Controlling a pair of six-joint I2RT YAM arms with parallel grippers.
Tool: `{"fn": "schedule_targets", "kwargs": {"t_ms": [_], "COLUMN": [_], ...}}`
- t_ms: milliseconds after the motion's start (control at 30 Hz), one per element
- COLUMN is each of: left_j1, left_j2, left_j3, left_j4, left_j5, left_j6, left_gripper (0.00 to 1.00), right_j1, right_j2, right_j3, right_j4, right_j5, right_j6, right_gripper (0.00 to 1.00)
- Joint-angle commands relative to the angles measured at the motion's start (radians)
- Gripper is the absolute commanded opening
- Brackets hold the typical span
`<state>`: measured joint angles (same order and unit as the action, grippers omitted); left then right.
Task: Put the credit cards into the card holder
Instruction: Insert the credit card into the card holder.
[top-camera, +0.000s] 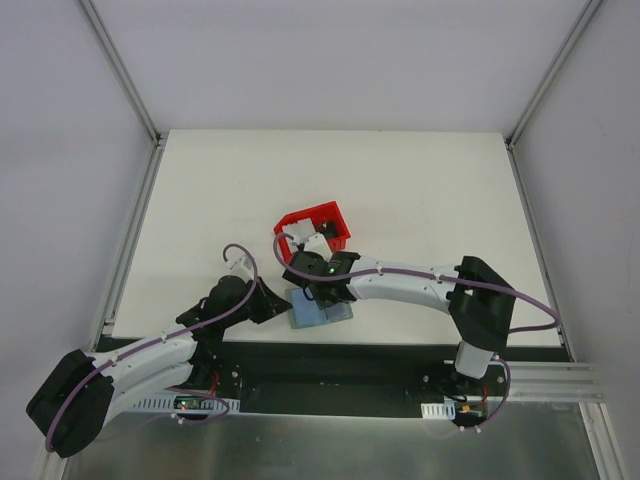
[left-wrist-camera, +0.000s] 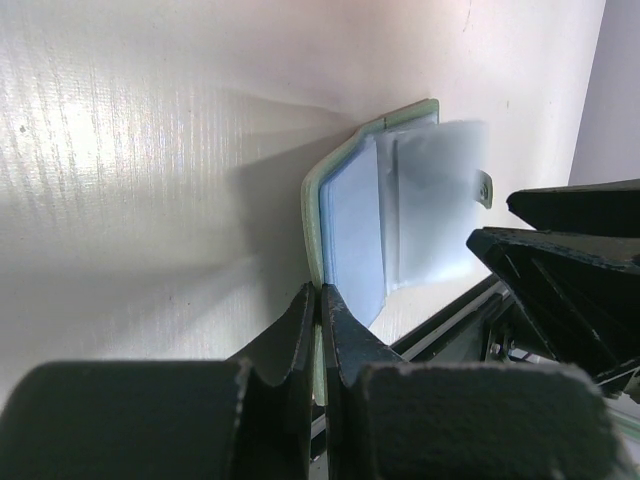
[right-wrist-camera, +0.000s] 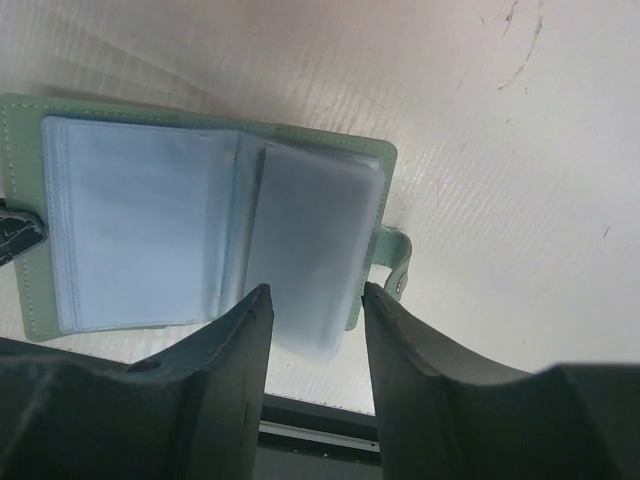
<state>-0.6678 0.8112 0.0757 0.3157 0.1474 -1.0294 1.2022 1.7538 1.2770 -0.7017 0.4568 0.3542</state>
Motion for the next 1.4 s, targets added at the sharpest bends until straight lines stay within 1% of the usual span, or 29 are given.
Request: {"fn": "schedule_targets", "kwargs": {"t_ms": [0,167,300,433,533,600,767,833,867,933,1200,1367], "left_j1": [-0.003,-0.003,-0.003,-0.003,-0.003,-0.003,-0.003,-0.003,-0.003,-0.003,-0.003,-0.003], "left_j2": [-0.009,-0.014,-0.02,-0.017,-0.012,-0.012,-0.012,-0.009,-0.007,-0.004,-0.001,-0.004], "left_j3": [-0.002,-0.007,-0.007,-0.008,-0.008,-0.008,-0.01,-0.008,-0.008,-0.007,-0.004,-0.004], "left_j4": [0.01,0.01,0.003,0.0,0.002,0.0,0.003,0.003,0.002,0.003,0.003,0.003], "left_j5": [-0.016,-0.017,-0.022,-0.022,-0.022,-0.022,-0.022,-0.022,-0.022,-0.023,-0.019,-0.017], "left_j6": [0.015,0.011,0.012,0.011,0.012,0.014,0.011,0.012,0.012,0.012,0.014,0.011], "left_gripper": [0.0,0.0,0.0,0.0,0.0,0.0,0.0,0.0,0.0,0.0,0.0,0.0], "right_j1": [0.008,0.01,0.002,-0.018,-0.039,-0.043,-0.041,-0.044,-0.049,-0.058,-0.072,-0.09], "right_j2": [0.039,0.059,0.013,0.015,0.003,-0.014,-0.054,-0.073,-0.07,-0.051,-0.014,0.004], "right_j3": [0.053,0.058,-0.019,-0.056,-0.109,-0.14,-0.162,-0.179,-0.18,-0.183,-0.2,-0.222], "right_j4": [-0.048,-0.044,0.082,0.102,0.154,0.176,0.169,0.191,0.194,0.196,0.242,0.268], "right_j5": [0.002,-0.009,-0.101,-0.128,-0.176,-0.178,-0.156,-0.158,-0.17,-0.193,-0.265,-0.309], "right_j6": [0.0,-0.001,0.003,0.029,0.06,0.066,0.078,0.081,0.083,0.092,0.092,0.108], "right_gripper": [0.44,0.44,0.46,0.48,0.48,0.5,0.52,0.56,0.56,0.56,0.5,0.5]}}
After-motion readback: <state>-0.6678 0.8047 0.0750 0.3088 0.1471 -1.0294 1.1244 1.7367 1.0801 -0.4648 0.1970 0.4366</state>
